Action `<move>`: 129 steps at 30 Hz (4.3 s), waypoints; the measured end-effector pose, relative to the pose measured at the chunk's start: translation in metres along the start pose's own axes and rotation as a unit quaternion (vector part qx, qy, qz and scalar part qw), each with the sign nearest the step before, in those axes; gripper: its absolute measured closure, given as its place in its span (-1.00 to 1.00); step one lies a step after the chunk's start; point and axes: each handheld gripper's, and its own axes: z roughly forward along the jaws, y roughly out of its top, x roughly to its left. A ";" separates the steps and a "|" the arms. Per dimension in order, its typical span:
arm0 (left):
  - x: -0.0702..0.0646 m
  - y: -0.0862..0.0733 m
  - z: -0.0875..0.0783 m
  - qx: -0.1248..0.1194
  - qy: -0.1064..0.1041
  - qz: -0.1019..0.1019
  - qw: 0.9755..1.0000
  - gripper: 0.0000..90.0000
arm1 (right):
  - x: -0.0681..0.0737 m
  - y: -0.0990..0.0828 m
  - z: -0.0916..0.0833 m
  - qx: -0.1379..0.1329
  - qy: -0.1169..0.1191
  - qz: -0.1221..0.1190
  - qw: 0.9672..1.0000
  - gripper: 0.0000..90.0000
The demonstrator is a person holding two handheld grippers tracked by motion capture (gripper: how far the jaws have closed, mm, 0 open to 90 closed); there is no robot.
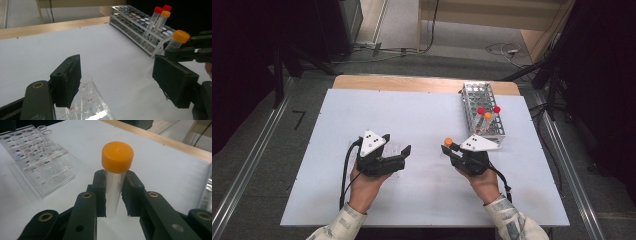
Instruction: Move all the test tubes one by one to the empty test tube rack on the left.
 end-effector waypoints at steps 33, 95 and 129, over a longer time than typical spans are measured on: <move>-0.039 -0.010 0.017 0.022 -0.093 0.068 0.993 0.54 | 0.057 0.002 0.018 0.020 0.082 -0.049 0.995 0.58; 0.057 -0.002 -0.011 0.015 0.064 0.013 0.998 0.54 | 0.042 0.006 0.006 0.025 0.089 -0.038 0.995 -0.15; 0.057 0.002 -0.012 0.011 0.083 -0.028 0.996 -0.68 | -0.073 0.005 -0.033 -0.007 -0.135 0.072 0.988 -0.20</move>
